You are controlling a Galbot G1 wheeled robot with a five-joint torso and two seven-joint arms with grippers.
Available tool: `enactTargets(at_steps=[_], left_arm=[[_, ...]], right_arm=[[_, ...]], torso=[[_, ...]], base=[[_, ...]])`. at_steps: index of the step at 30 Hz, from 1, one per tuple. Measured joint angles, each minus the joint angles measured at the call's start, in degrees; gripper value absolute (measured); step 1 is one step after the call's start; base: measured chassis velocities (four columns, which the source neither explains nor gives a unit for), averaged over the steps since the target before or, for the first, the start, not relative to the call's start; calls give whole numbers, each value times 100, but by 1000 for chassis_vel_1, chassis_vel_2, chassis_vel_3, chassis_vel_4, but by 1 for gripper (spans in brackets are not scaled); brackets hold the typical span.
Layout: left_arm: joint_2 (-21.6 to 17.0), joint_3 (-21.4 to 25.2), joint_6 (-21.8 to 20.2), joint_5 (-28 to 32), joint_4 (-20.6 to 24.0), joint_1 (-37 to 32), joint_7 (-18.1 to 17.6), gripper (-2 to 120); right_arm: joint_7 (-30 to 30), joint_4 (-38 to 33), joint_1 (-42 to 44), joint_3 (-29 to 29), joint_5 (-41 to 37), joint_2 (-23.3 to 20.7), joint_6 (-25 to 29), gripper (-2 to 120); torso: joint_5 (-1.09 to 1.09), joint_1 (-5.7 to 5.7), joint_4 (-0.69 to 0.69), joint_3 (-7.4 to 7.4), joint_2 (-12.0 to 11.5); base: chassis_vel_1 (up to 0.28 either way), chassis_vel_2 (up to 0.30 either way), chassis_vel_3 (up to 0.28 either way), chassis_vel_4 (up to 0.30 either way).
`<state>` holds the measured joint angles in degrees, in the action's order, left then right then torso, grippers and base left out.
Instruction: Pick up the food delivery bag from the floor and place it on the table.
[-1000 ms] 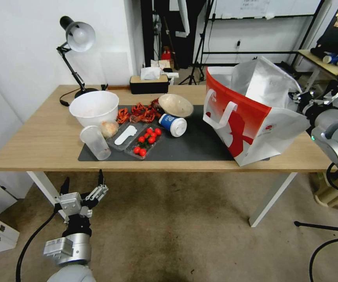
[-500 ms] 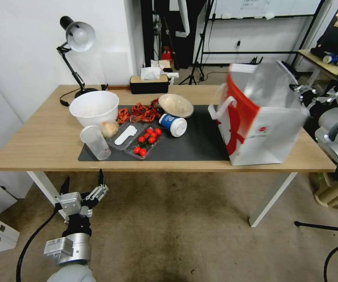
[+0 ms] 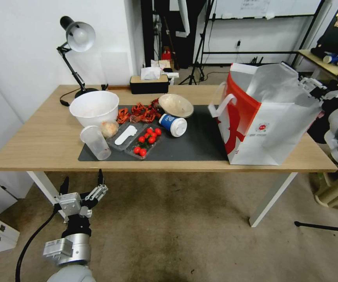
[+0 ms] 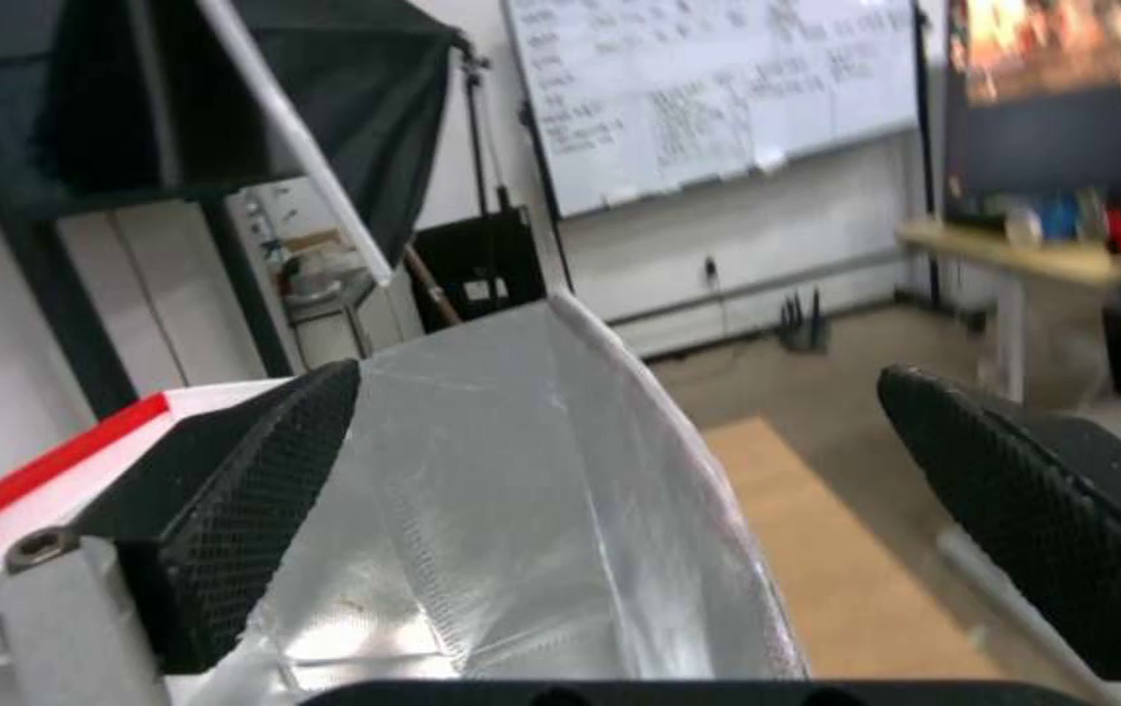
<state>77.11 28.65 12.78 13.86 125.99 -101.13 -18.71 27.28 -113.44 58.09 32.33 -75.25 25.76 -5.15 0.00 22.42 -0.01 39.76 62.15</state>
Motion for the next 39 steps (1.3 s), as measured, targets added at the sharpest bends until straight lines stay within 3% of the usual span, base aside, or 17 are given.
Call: enactTargets(at_steps=[2,4,8,9,10,12,18,21,23,31,34,39], left_arm=[[0,0,0,2,4,-2,0,100],[-1,3,-2,42,51,-18,-5,100],[-4,1,-32,114,116,-33,-3,100],[-5,6,-44,133,153,-42,30,100],[-13,24,-58,155,242,-66,136,100],[-17,30,-59,156,261,-76,171,100],[-13,45,-28,153,384,-160,498,100],[-15,52,-20,151,397,-172,530,100],[-47,94,7,126,445,-207,632,100],[-65,37,111,30,414,-256,766,100],[-55,-49,163,12,353,-274,793,100],[-44,-115,250,-34,232,-278,808,100]], right_arm=[[-48,-9,31,21,107,-12,-1,100],[-404,-27,221,138,892,-93,107,100],[-596,-107,384,267,1193,-160,208,100],[-730,-176,526,384,1311,-199,311,100],[-1052,-448,1239,988,1390,-270,601,100],[-1094,-527,1406,1129,1388,-265,652,100],[-1170,-1270,2294,1766,1470,178,786,100],[-1189,-1351,2395,1817,1523,244,810,100],[-1415,-1887,3272,2151,2004,796,1000,100],[-1744,-2426,4579,2283,2960,1693,1398,100],[-1946,-2422,4966,1954,3555,2268,1674,100],[-2008,-2306,5067,1475,4156,2791,1850,100]], torso=[[0,0,1,0,0],[1,0,1,0,0],[0,0,1,0,0],[0,0,1,0,0],[-1,0,1,0,0],[0,0,-2,0,0],[-1,0,2,0,0],[-1,0,2,0,0],[-1,0,1,0,0],[-1,0,-1,-1,1],[-2,0,1,-1,1],[0,-1,-1,-1,1]], base=[[0,0,0,0],[0,0,0,0],[0,0,0,0],[0,0,0,0],[0,0,0,0],[0,0,0,0],[0,0,0,0],[0,0,0,0],[0,0,0,0],[0,0,0,0],[0,0,0,0],[0,0,0,0]])
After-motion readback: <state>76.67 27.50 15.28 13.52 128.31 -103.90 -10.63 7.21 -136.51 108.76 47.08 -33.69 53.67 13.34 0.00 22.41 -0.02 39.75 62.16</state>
